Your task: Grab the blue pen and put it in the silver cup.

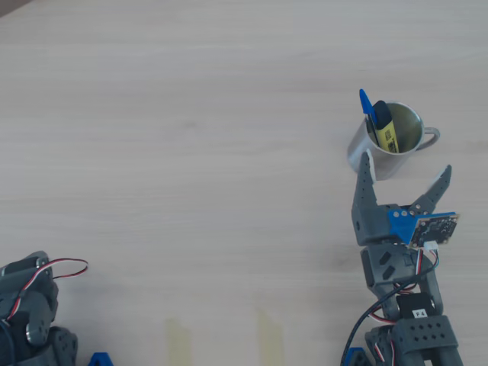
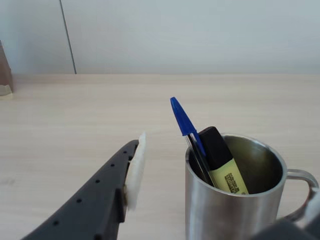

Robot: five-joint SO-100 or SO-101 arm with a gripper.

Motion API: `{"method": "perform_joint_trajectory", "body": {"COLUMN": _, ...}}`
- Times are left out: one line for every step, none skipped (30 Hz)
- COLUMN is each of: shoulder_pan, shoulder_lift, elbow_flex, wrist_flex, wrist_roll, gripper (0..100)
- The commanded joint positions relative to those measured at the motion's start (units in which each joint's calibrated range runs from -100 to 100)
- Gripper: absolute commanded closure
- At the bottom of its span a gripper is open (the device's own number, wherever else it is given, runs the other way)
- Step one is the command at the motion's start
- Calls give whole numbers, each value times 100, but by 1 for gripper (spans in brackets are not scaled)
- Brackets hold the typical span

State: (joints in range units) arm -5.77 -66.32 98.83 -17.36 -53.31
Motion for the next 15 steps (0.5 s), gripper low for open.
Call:
{"method": "perform_joint_trajectory", "body": {"shoulder_pan": 10, "shoulder_lift": -176, "elbow_flex": 99, "wrist_flex": 273, "wrist_roll": 20, "gripper": 50}}
{"method": "perform_joint_trajectory", "body": {"shoulder_pan": 10, "shoulder_lift": -209, "elbow_flex": 99, "wrist_flex": 368, "wrist_roll": 25, "gripper": 50}}
{"method": "perform_joint_trajectory", "body": {"shoulder_pan": 10, "shoulder_lift": -251, "elbow_flex": 108, "wrist_flex": 513, "wrist_roll": 25, "gripper": 50}}
{"method": "perform_joint_trajectory", "body": {"shoulder_pan": 10, "shoulder_lift": -292, "elbow_flex": 108, "wrist_flex": 668, "wrist_roll": 25, "gripper": 50}}
{"method": "perform_joint_trajectory", "body": {"shoulder_pan": 10, "shoulder_lift": -351, "elbow_flex": 117, "wrist_flex": 839, "wrist_roll": 25, "gripper": 50}}
{"method": "perform_joint_trajectory", "body": {"shoulder_pan": 10, "shoulder_lift": -417, "elbow_flex": 117, "wrist_flex": 1020, "wrist_roll": 25, "gripper": 50}}
{"method": "perform_joint_trajectory", "body": {"shoulder_pan": 10, "shoulder_lift": -492, "elbow_flex": 117, "wrist_flex": 1234, "wrist_roll": 25, "gripper": 50}}
{"method": "perform_joint_trajectory", "body": {"shoulder_pan": 10, "shoulder_lift": -575, "elbow_flex": 117, "wrist_flex": 1466, "wrist_roll": 25, "gripper": 50}}
{"method": "perform_joint_trajectory", "body": {"shoulder_pan": 10, "shoulder_lift": -650, "elbow_flex": 117, "wrist_flex": 1706, "wrist_roll": 25, "gripper": 50}}
{"method": "perform_joint_trajectory", "body": {"shoulder_pan": 18, "shoulder_lift": -733, "elbow_flex": 117, "wrist_flex": 1963, "wrist_roll": 25, "gripper": 50}}
{"method": "perform_joint_trajectory", "body": {"shoulder_pan": 62, "shoulder_lift": -808, "elbow_flex": 117, "wrist_flex": 2229, "wrist_roll": 25, "gripper": 50}}
{"method": "perform_joint_trajectory", "body": {"shoulder_pan": 80, "shoulder_lift": -891, "elbow_flex": 117, "wrist_flex": 2521, "wrist_roll": 25, "gripper": 50}}
{"method": "perform_joint_trajectory", "body": {"shoulder_pan": 106, "shoulder_lift": -966, "elbow_flex": 117, "wrist_flex": 2813, "wrist_roll": 25, "gripper": 50}}
{"method": "perform_joint_trajectory", "body": {"shoulder_pan": 167, "shoulder_lift": -1057, "elbow_flex": 117, "wrist_flex": 3087, "wrist_roll": 25, "gripper": 50}}
{"method": "perform_joint_trajectory", "body": {"shoulder_pan": 193, "shoulder_lift": -1140, "elbow_flex": 117, "wrist_flex": 3328, "wrist_roll": 25, "gripper": 50}}
